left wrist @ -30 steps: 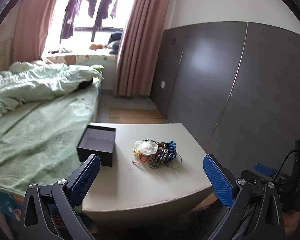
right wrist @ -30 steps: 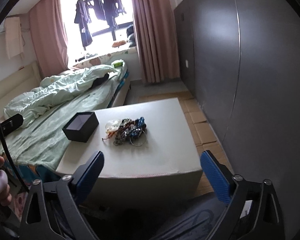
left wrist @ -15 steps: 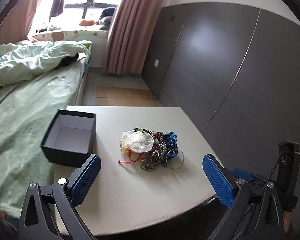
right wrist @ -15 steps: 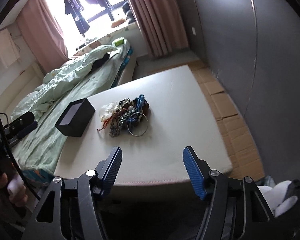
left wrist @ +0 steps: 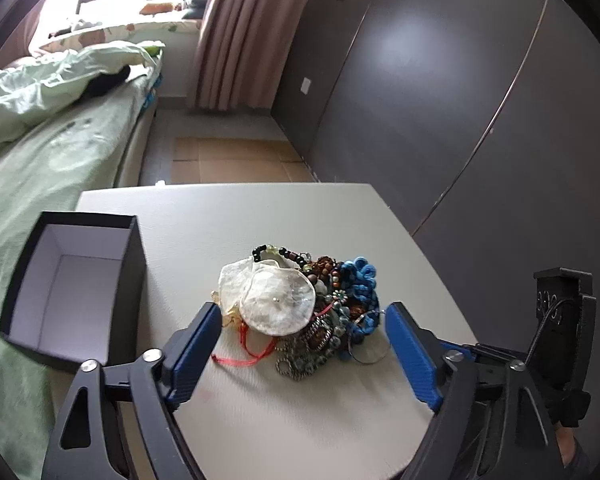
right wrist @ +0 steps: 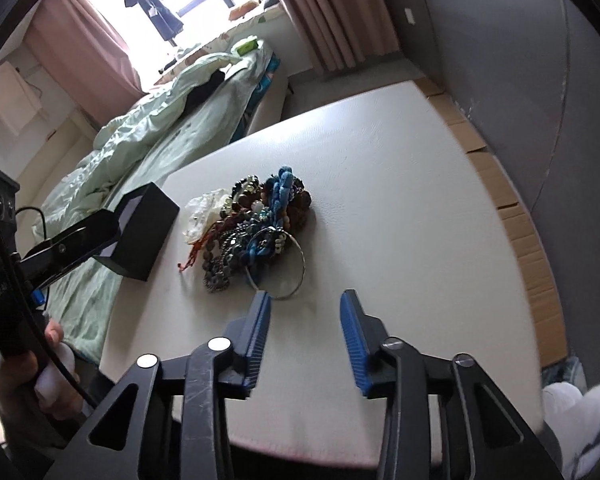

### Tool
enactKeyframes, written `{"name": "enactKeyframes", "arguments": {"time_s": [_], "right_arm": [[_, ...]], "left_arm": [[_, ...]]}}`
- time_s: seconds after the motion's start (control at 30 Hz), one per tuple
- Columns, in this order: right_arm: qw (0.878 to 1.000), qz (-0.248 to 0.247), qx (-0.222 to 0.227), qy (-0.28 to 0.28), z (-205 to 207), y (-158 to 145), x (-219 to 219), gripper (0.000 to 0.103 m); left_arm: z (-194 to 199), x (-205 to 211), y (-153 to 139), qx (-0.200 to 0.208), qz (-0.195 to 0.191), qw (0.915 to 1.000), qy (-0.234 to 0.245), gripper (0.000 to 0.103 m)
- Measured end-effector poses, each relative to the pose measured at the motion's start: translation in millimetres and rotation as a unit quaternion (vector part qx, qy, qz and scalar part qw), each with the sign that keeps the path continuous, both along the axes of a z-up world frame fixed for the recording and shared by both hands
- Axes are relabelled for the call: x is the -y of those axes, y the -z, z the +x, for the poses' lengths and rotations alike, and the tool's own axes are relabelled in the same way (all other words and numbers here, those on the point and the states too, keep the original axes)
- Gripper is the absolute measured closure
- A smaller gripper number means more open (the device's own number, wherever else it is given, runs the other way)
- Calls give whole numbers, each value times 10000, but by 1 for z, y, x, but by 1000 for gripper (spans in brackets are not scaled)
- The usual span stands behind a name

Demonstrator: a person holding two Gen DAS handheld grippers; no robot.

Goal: Organize jewelry
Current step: 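Grasp the white pouch with the left gripper while the right gripper grasps the silver hoop, then drop the white pouch into the black box with the left gripper while the right gripper lifts the hoop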

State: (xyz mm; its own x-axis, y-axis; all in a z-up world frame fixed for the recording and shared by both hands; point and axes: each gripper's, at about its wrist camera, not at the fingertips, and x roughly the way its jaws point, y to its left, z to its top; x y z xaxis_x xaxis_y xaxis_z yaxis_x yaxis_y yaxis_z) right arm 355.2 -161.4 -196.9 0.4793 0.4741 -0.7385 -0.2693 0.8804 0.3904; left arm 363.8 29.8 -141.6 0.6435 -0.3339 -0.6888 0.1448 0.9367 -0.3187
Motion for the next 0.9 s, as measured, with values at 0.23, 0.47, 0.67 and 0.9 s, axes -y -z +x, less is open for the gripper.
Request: {"name": "enactKeyframes", "arguments": {"time_s": [0.23, 0.47, 0.67, 0.9], "right_arm": [[9998, -18, -170, -120, 24, 14, -19, 72], [9995, -269, -95, -107, 34, 16, -30, 76], [9996, -241, -66, -91, 34, 17, -27, 98], [9999, 26, 147, -41, 21, 1, -18, 99]], "left_arm": [[34, 4, 21, -282, 113, 9995, 83, 23], [58, 7, 40, -599, 227, 9979, 98, 44], [57, 3, 45, -714, 95, 9974, 35, 98], [43, -9, 7, -327, -109, 9994, -63, 99]]}}
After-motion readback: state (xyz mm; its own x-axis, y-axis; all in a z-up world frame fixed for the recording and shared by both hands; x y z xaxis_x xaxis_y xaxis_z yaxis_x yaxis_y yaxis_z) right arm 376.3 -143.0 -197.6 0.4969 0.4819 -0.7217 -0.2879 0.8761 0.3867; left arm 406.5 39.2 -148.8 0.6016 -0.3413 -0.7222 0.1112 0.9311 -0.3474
